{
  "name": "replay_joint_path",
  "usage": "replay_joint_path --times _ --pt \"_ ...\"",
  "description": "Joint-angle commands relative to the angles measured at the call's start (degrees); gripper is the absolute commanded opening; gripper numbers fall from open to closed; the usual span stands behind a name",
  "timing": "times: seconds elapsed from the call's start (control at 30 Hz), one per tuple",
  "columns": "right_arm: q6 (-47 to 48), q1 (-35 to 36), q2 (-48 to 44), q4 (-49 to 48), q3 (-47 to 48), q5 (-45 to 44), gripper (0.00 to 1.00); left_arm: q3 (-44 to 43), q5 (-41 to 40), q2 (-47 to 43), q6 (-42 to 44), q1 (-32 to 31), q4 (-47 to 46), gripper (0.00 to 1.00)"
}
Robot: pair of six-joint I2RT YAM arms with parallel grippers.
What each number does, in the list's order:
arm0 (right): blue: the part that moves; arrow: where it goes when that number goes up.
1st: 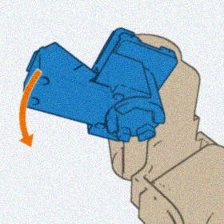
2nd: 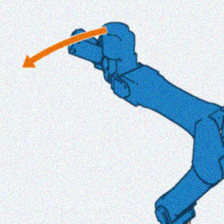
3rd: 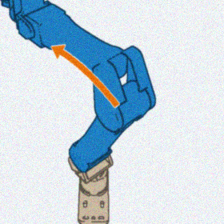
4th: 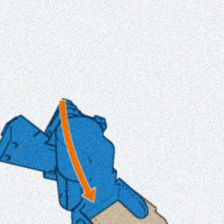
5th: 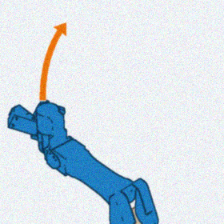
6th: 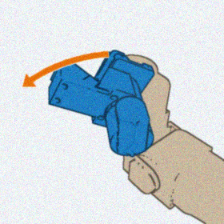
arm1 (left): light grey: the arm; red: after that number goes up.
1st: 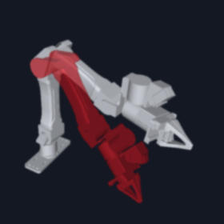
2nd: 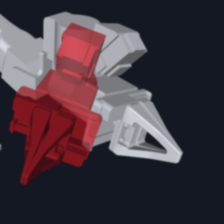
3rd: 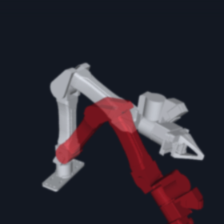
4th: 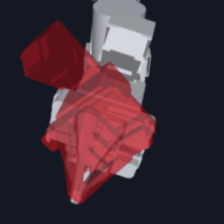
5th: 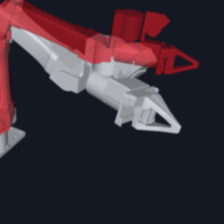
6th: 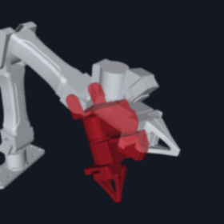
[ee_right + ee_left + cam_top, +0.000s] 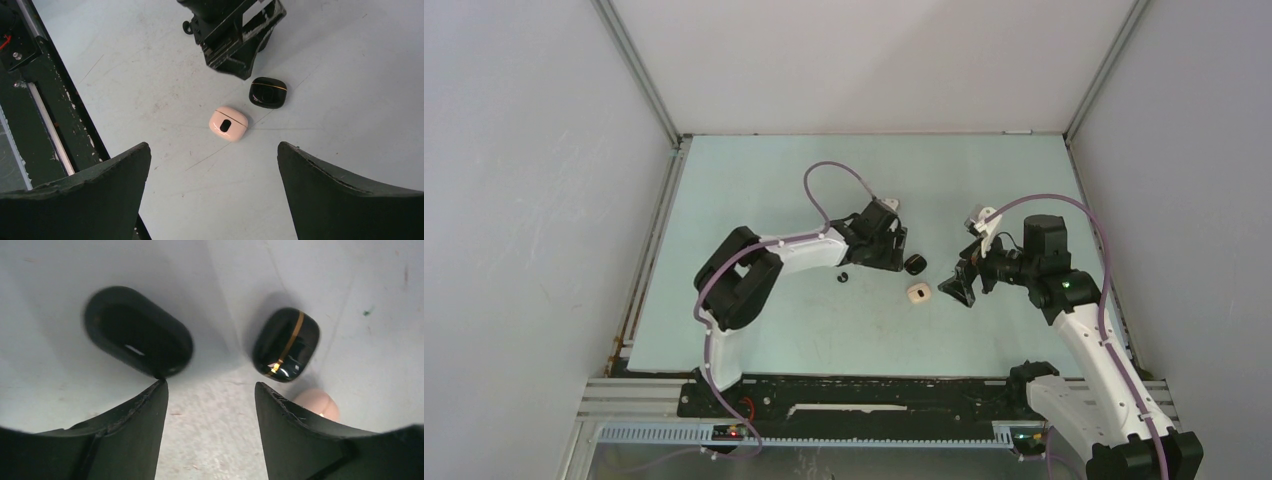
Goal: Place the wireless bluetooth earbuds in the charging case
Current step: Move the charging case to the center of the board.
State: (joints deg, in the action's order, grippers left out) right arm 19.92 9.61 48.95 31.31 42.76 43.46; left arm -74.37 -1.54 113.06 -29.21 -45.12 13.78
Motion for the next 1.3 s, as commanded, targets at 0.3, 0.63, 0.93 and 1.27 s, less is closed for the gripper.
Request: replay_joint_path --times 0.3,0.63,0.93,1.27 --pt "0.7 -0.4 -1.1 0.1 -0.2 0.2 0.99 -1.3 -4.9 -10.3 5.8 1.7 1.7 0.70" --pt "1.1 -0.5 -0.6 0.7 -0.2 0.6 0.99 -17.5 -1.6 2.5 5.1 7.5 3.7 0.72" --pt "1.3 -0.7 -0.7 0.9 -0.2 0.7 0.99 -21.0 3.0 9.7 3.7 8.4 4.2 0.60" --pt "1.3 -0.7 -0.3 0.9 -0.2 0.9 0.99 -6.7 6.7 3.7 1.8 7.5 -3.2 0.43"
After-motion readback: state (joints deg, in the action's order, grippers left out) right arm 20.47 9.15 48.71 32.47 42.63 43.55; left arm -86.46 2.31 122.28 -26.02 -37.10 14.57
